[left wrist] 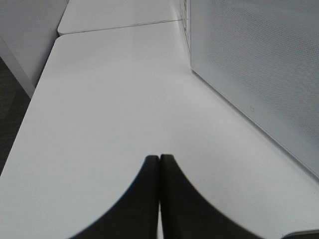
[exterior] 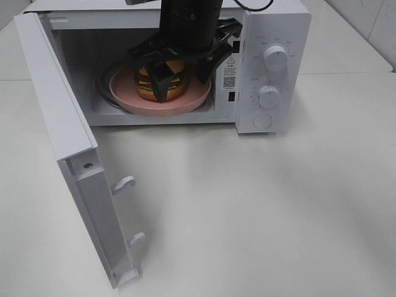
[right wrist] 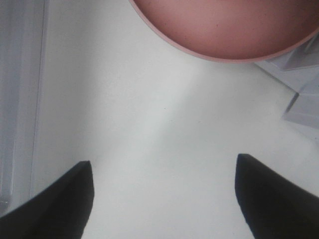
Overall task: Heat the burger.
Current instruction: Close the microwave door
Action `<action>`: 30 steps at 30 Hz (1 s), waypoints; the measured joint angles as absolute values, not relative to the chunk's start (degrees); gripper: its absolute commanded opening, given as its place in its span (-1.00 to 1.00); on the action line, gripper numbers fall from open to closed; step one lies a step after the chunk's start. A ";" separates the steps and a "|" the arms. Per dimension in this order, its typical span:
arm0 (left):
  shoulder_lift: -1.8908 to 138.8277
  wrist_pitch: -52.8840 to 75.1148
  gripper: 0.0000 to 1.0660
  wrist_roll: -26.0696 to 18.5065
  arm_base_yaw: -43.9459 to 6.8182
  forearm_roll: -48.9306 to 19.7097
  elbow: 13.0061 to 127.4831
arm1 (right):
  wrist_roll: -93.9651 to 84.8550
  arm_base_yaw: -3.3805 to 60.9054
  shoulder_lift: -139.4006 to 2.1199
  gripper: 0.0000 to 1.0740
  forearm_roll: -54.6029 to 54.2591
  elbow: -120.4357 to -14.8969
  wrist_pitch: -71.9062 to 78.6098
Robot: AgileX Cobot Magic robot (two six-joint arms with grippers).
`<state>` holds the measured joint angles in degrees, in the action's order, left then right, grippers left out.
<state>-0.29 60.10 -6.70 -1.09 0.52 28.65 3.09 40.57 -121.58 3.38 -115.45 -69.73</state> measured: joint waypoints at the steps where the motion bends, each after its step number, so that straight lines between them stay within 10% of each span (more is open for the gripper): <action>1: -0.29 60.10 -1.00 -6.70 -1.09 0.52 28.65 | 3.44 40.57 -120.32 0.36 3.55 -115.22 -69.73; 13: -0.29 60.10 -1.00 -6.70 -1.09 0.52 28.65 | 6.76 40.11 -111.73 0.36 11.57 -106.68 -69.79; 30: -0.29 60.10 -1.00 -6.70 -1.09 0.52 28.65 | 10.03 21.49 -95.00 0.36 13.41 -86.06 -69.73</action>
<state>-0.29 60.10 -6.70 -1.09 0.52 28.65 10.03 21.49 -95.00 13.41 -86.06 -69.73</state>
